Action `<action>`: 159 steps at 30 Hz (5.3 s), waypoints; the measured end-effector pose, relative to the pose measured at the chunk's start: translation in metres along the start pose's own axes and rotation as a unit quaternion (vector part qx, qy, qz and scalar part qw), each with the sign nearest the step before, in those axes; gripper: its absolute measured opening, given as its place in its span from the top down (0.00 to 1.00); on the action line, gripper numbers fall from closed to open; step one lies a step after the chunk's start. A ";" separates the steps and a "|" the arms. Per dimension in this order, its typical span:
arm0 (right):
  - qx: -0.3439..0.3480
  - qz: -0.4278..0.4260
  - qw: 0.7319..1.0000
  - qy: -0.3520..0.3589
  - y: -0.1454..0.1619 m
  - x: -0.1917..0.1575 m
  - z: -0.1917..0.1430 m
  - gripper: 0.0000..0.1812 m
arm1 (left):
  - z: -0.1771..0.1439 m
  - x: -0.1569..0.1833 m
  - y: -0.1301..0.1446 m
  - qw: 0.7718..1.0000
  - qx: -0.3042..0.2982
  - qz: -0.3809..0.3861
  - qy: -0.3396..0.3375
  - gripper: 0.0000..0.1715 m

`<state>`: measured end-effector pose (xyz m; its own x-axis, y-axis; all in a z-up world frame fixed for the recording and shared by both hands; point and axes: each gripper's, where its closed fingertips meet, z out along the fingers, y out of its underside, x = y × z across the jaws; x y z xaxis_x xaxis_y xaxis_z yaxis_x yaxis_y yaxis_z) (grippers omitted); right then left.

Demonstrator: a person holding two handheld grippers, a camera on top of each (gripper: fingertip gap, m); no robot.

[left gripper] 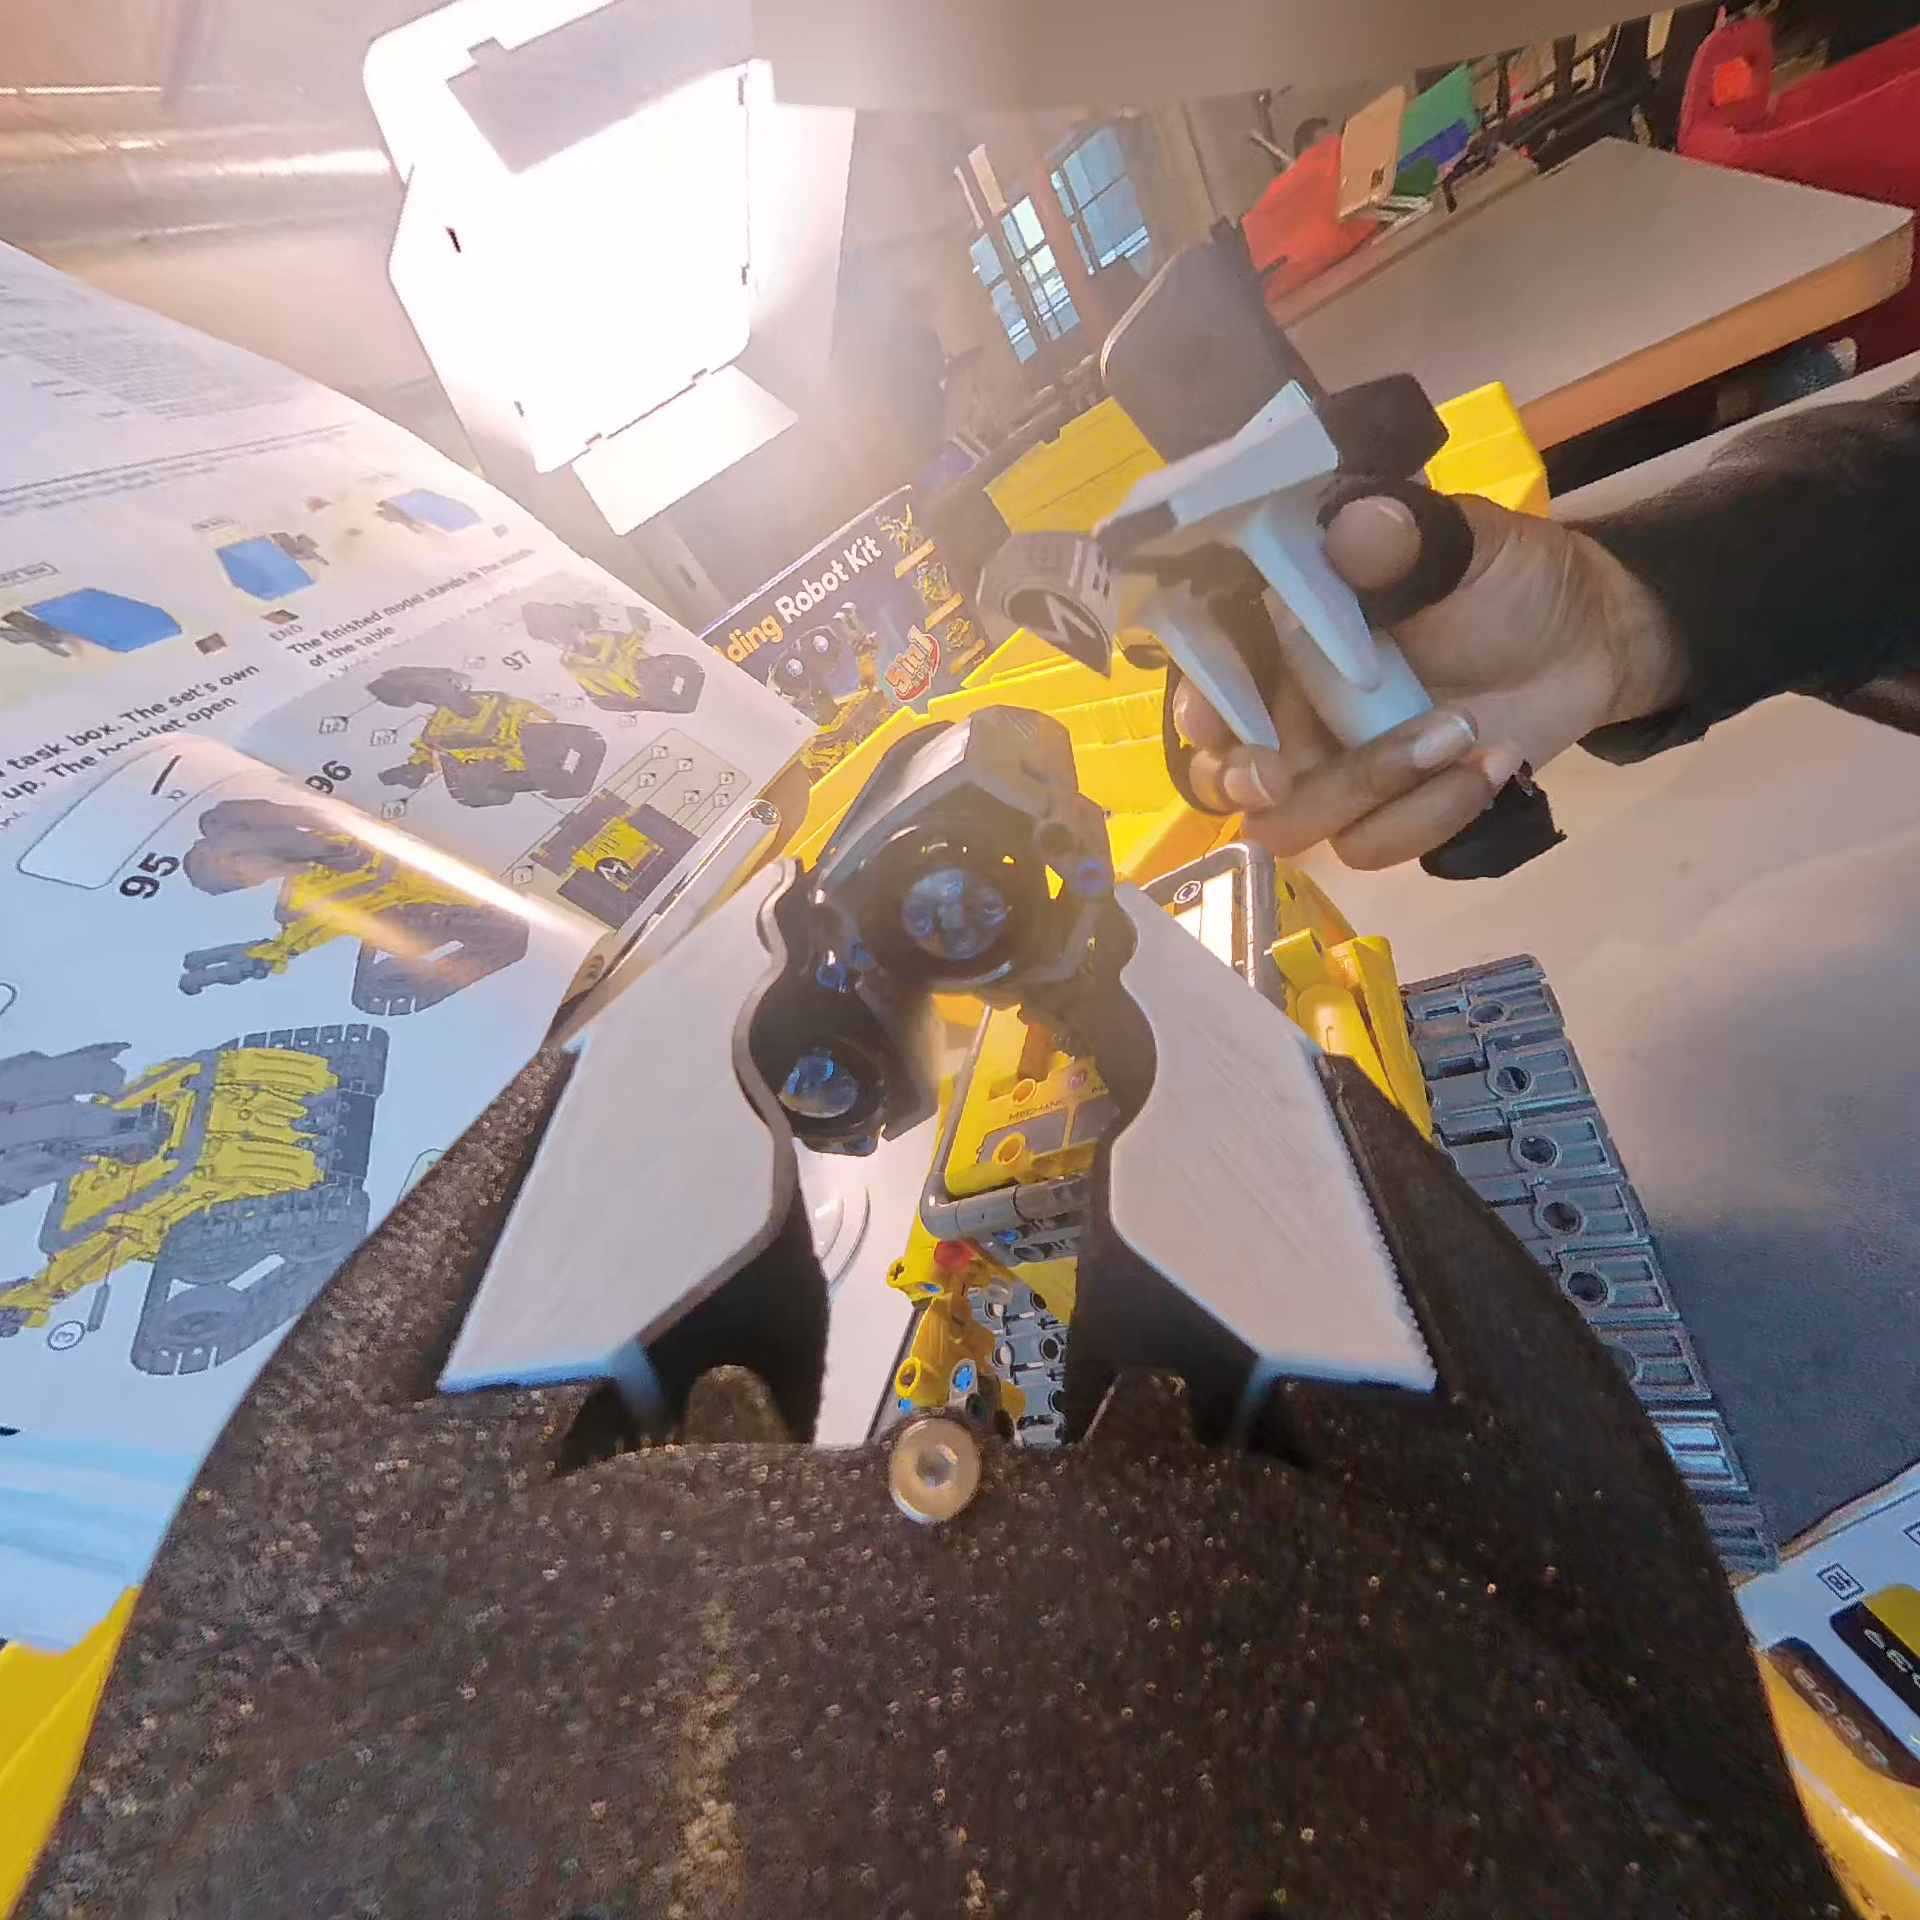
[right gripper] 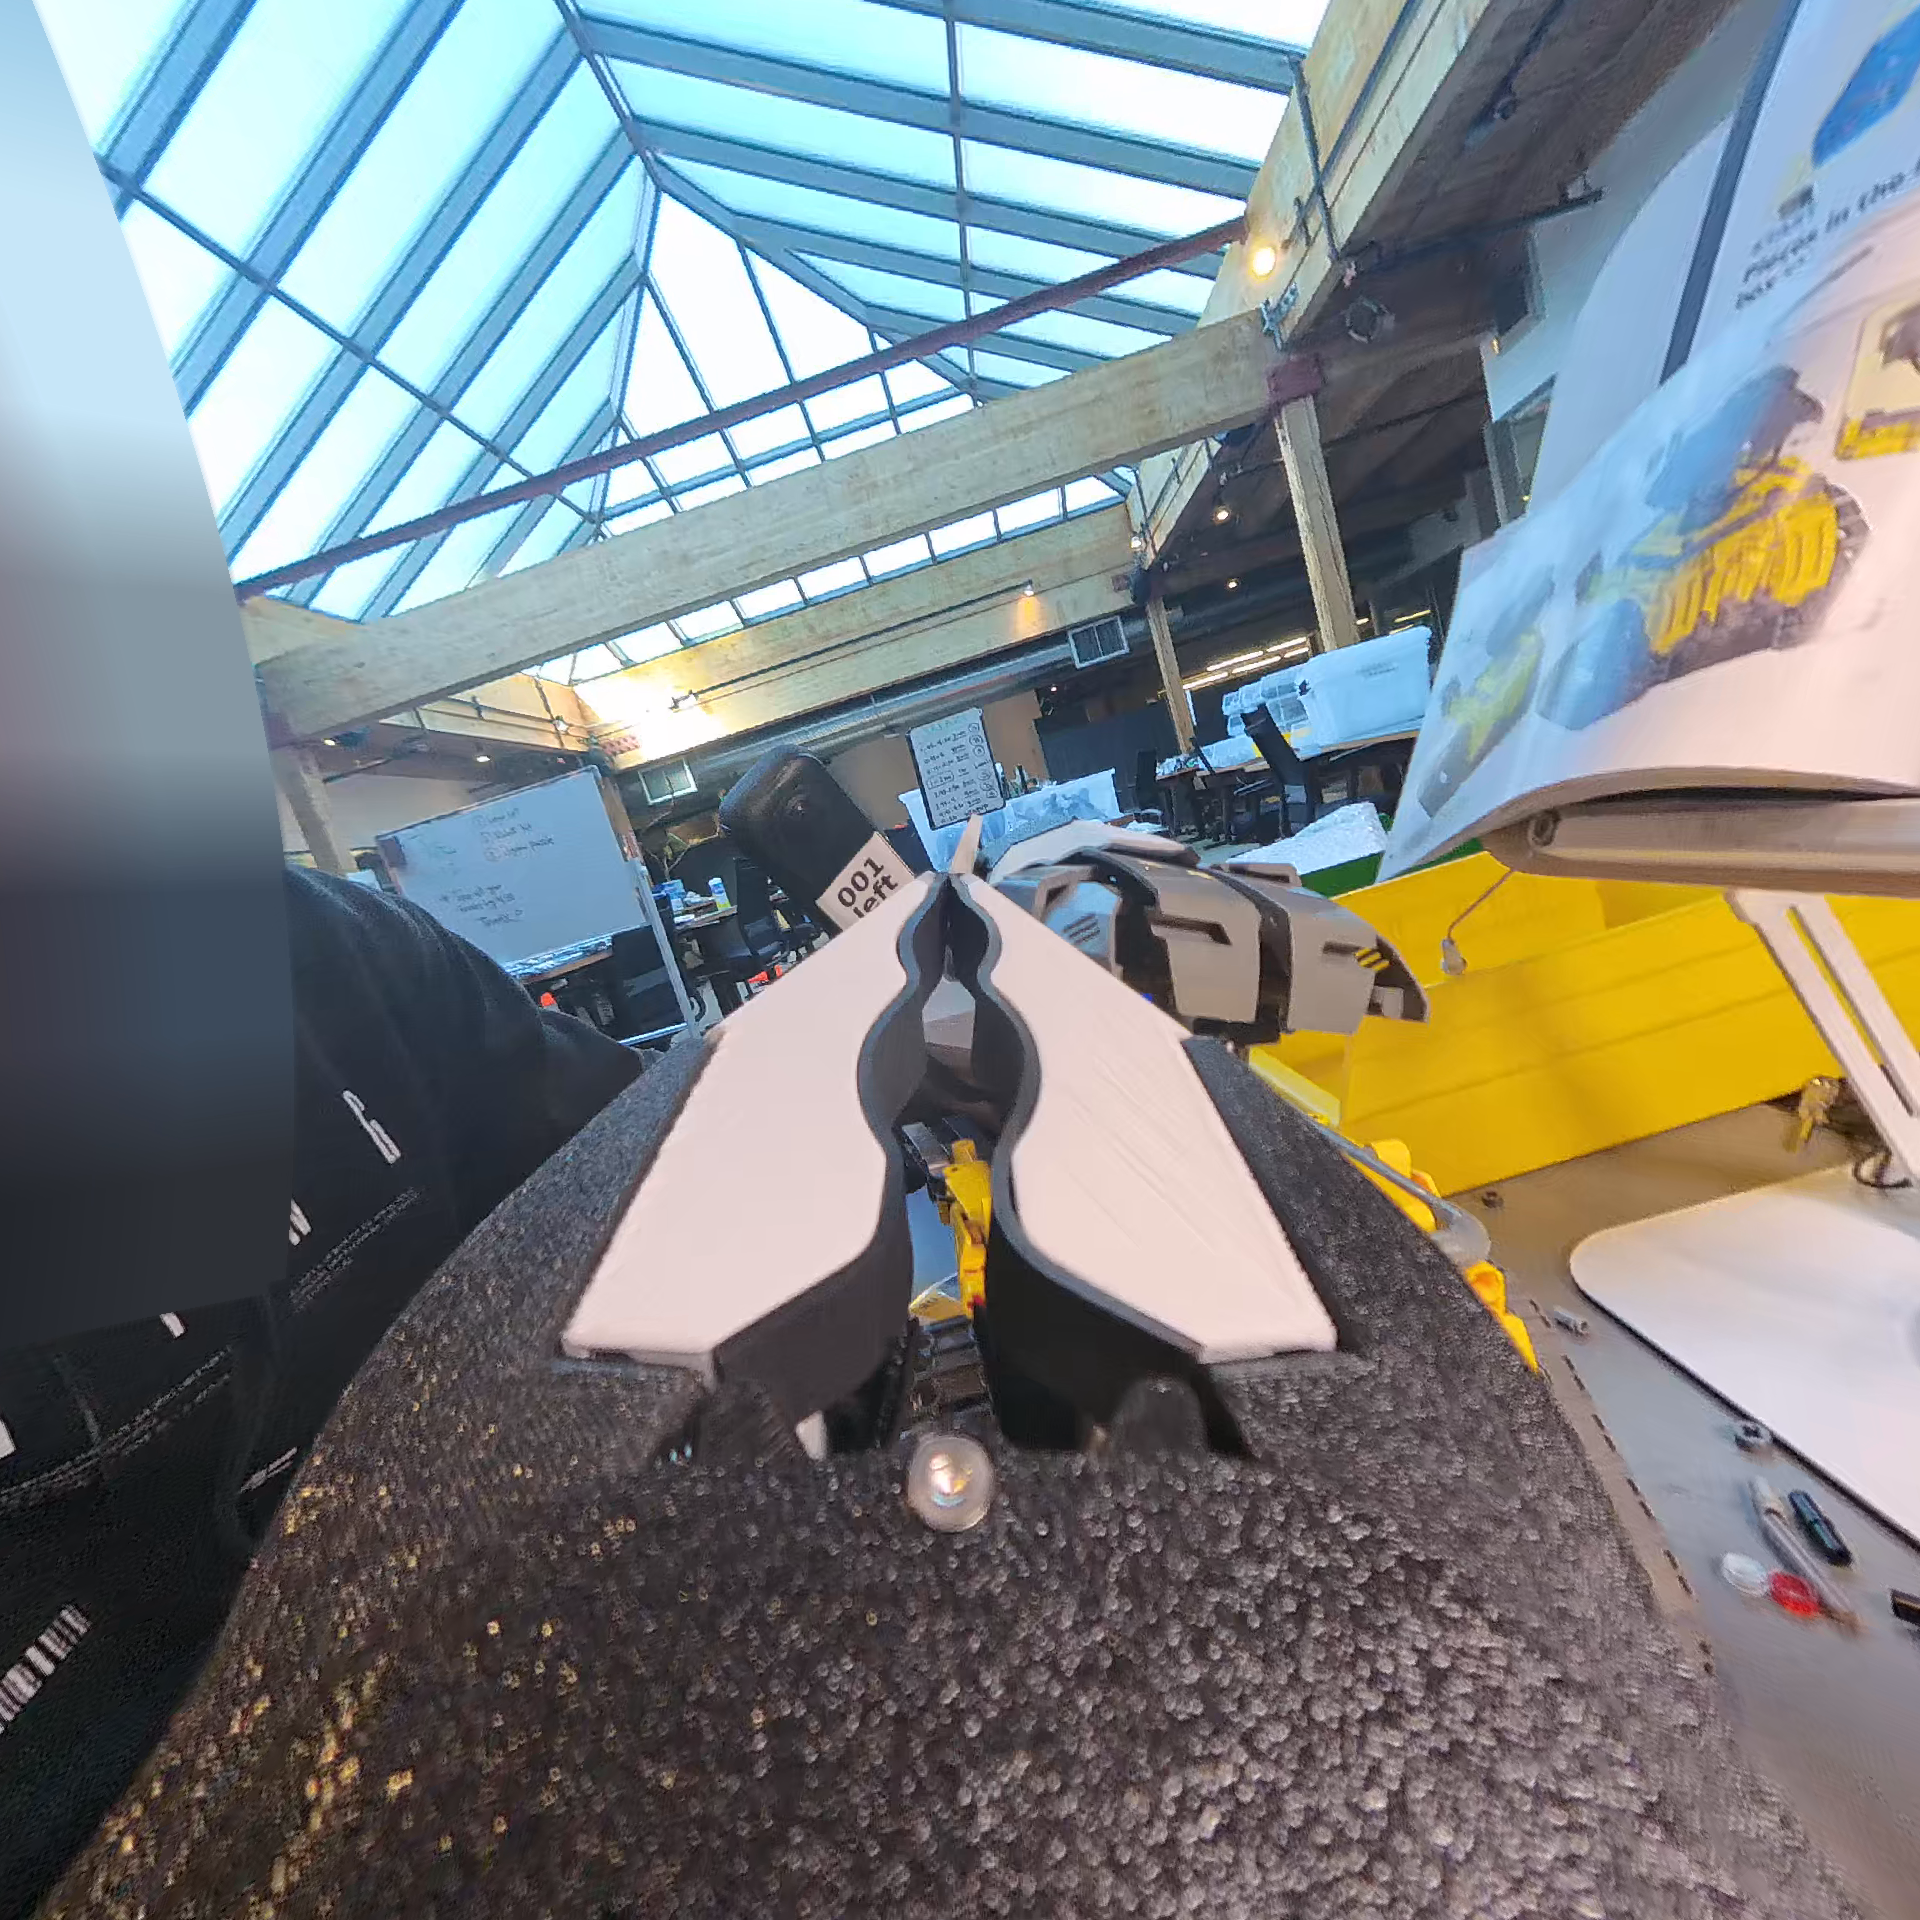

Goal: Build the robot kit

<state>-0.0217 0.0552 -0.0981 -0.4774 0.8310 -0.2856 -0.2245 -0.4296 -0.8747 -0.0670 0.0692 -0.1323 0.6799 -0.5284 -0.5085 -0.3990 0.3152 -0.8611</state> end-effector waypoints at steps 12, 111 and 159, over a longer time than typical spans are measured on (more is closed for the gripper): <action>0.012 0.020 1.000 0.014 0.003 0.013 -0.002 1.00 | -0.001 -0.003 0.002 1.000 0.009 -0.008 0.000 0.69; -0.018 0.018 0.986 0.164 0.010 0.030 0.006 1.00 | -0.003 -0.009 0.005 0.999 0.010 -0.013 -0.039 0.69; -0.096 -0.116 0.976 0.158 0.010 0.022 0.005 1.00 | -0.003 -0.004 0.004 1.000 0.009 -0.008 -0.017 0.69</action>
<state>-0.0391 0.0671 -0.1110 -0.1407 0.9784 -0.1516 -0.1172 -0.1685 -0.9787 -0.0729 0.0702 -0.1342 0.7061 -0.5069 -0.4944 -0.3774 0.3214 -0.8685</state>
